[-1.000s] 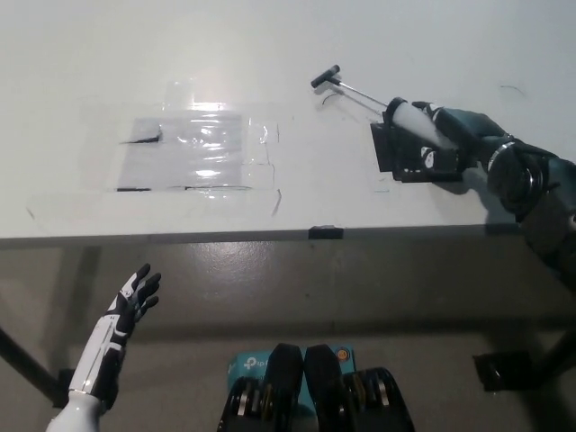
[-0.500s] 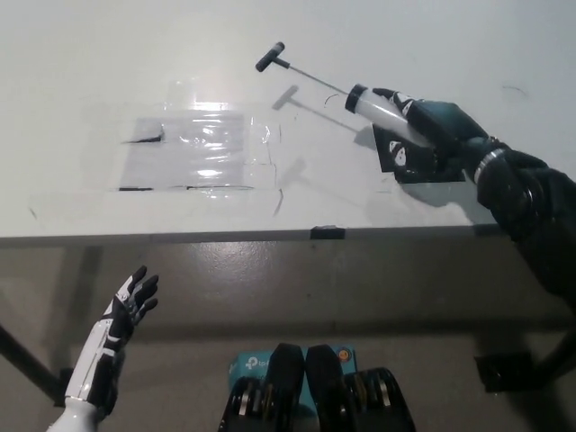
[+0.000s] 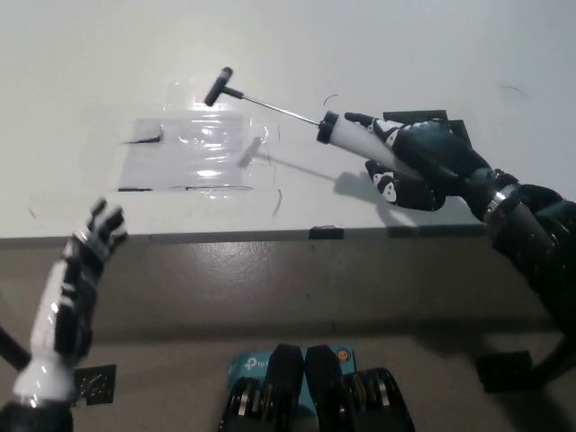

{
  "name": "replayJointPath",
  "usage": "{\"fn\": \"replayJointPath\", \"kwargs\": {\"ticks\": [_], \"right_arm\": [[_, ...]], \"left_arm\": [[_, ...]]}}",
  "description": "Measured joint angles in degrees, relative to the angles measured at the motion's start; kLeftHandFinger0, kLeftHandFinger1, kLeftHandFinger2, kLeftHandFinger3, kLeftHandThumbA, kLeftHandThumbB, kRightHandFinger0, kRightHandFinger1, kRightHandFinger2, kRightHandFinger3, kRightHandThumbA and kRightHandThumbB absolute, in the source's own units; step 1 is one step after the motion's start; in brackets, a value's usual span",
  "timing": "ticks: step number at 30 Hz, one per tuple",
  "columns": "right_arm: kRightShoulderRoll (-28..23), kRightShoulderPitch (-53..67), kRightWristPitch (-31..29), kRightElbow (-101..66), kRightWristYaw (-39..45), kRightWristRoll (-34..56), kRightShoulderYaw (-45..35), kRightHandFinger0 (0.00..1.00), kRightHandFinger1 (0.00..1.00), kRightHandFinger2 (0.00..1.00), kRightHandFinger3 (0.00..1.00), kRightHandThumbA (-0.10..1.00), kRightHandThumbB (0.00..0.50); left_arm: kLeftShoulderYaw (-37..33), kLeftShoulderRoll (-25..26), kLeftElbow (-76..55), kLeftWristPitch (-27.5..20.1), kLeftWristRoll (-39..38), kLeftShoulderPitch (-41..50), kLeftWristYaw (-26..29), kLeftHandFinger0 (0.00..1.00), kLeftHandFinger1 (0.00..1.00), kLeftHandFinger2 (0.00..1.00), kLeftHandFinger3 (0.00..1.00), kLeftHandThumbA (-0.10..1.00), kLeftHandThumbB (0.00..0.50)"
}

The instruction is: The robot uses right hand to pick up a small white air pumper and uses its left hand to compress it, and then puts it on the desk

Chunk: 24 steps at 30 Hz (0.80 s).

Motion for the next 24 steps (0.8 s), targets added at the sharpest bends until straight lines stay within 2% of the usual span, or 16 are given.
{"fn": "replayJointPath", "kwargs": {"ticks": [1, 3, 7, 10, 11, 19, 21, 24], "right_arm": [[-0.06, 0.35, 0.41, -2.24, 0.80, 0.15, -0.21, 0.05, 0.55, 0.87, 0.94, -0.10, 0.107], [-0.13, 1.19, 0.81, -5.82, 2.13, 0.60, -0.53, 0.05, 0.54, 0.84, 0.93, -0.10, 0.129], [-0.10, 3.88, 2.41, -11.97, 4.50, 1.09, -0.71, 0.07, 0.57, 0.85, 0.97, -0.10, 0.128], [-0.07, 6.22, 3.89, -15.35, 6.25, 1.16, -0.72, 0.09, 0.60, 0.88, 1.00, -0.10, 0.135], [-0.08, 6.68, 4.32, -16.13, 6.79, 1.16, -0.73, 0.10, 0.61, 0.89, 1.00, -0.10, 0.135], [-0.02, 9.56, 6.47, -23.08, 9.87, 1.40, -1.10, 0.07, 0.58, 0.85, 0.96, -0.10, 0.136], [0.16, 10.37, 7.14, -24.30, 10.65, 1.41, -1.11, 0.08, 0.59, 0.86, 0.95, -0.10, 0.119], [0.20, 10.67, 7.51, -24.94, 11.65, 1.52, -1.20, 0.08, 0.58, 0.86, 0.95, -0.10, 0.132]], "left_arm": [[0.52, 0.18, 0.06, 0.38, -0.33, -1.48, 0.00, 1.00, 1.00, 1.00, 1.00, 1.00, 0.073], [1.64, 0.39, 0.29, 1.11, -0.92, -4.17, 0.00, 1.00, 1.00, 1.00, 1.00, 1.00, 0.112], [2.97, 0.49, 2.68, 1.95, -1.51, -8.46, 0.00, 1.00, 1.00, 1.00, 1.00, 1.00, 0.160], [3.03, 0.50, 4.75, 2.45, -1.47, -10.38, 0.01, 1.00, 1.00, 1.00, 1.00, 1.00, 0.145], [3.01, 0.51, 5.56, 2.58, -1.38, -11.06, 0.01, 1.00, 1.00, 1.00, 1.00, 1.00, 0.162], [2.65, 0.71, 7.09, 3.82, -0.44, -15.32, 0.01, 1.00, 1.00, 1.00, 1.00, 1.00, 0.163], [2.66, 0.98, 7.11, 4.20, -0.25, -15.84, 0.01, 1.00, 1.00, 1.00, 1.00, 1.00, 0.165], [2.68, 1.46, 7.10, 4.85, -0.29, -16.63, -0.01, 1.00, 1.00, 1.00, 1.00, 1.00, 0.165]]}}
